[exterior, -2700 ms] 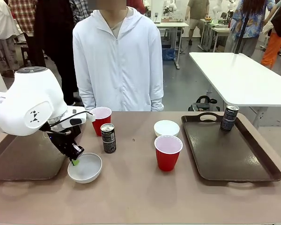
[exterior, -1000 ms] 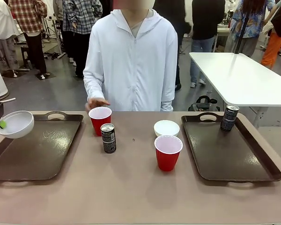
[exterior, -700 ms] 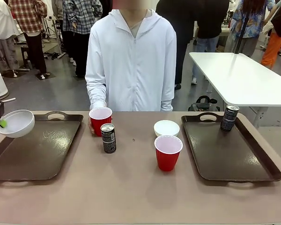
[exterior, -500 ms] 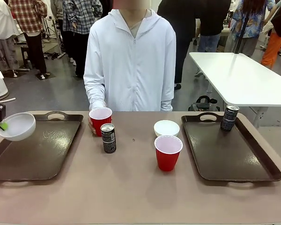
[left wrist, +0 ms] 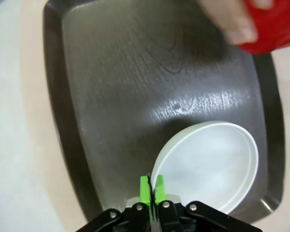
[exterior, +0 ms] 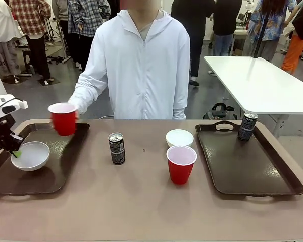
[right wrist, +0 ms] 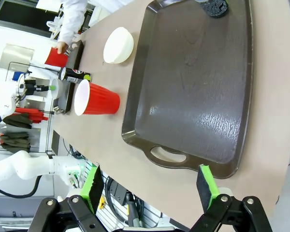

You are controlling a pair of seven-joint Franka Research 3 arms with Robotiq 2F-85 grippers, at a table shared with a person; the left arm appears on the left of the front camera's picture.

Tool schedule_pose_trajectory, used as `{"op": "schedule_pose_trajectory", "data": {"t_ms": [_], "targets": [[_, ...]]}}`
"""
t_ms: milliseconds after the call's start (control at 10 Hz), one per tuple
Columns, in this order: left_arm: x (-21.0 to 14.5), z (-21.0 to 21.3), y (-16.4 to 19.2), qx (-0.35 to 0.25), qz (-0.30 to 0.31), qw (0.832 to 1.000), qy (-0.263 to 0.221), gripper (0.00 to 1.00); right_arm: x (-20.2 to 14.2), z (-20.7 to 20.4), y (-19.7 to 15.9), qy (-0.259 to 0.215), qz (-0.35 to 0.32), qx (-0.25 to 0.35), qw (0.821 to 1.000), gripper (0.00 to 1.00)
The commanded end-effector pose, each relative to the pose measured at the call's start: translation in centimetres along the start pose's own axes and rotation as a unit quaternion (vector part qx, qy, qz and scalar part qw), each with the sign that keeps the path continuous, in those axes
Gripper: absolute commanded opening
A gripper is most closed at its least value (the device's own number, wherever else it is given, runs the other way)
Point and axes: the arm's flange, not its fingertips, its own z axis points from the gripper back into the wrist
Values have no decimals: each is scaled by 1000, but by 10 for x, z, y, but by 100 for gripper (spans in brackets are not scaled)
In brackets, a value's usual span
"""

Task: Prepare tableware on both trays.
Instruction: Pick up a Picnic Bowl from the table and place it on a Handle tray.

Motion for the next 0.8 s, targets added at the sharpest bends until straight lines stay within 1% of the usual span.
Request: {"op": "schedule_pose_trajectory", "data": {"t_ms": [0, 200, 300, 400, 500, 700], "targets": [[-6, -16, -2, 27, 18, 999, 5, 4, 1, -1, -3, -9, 6, 12, 1000, 100], [-6, -20, 0, 24, 27, 999, 34, 4, 1, -1, -3, -9, 6, 12, 1000, 100], [-3, -18, 1, 19, 31, 998, 47, 44, 1, -1, -3, -9, 6, 12, 1000, 100], [-4, -13, 1, 12, 32, 998, 48, 64, 1, -1, -3, -9, 6, 12, 1000, 100], [-4, -5, 1, 5, 31, 999, 43, 100, 1, -1, -3, -9, 6, 12, 1000, 100], [-7, 17, 3, -4, 25, 998, 52, 100, 1, -1, -3, -9, 6, 12, 1000, 100]]}}
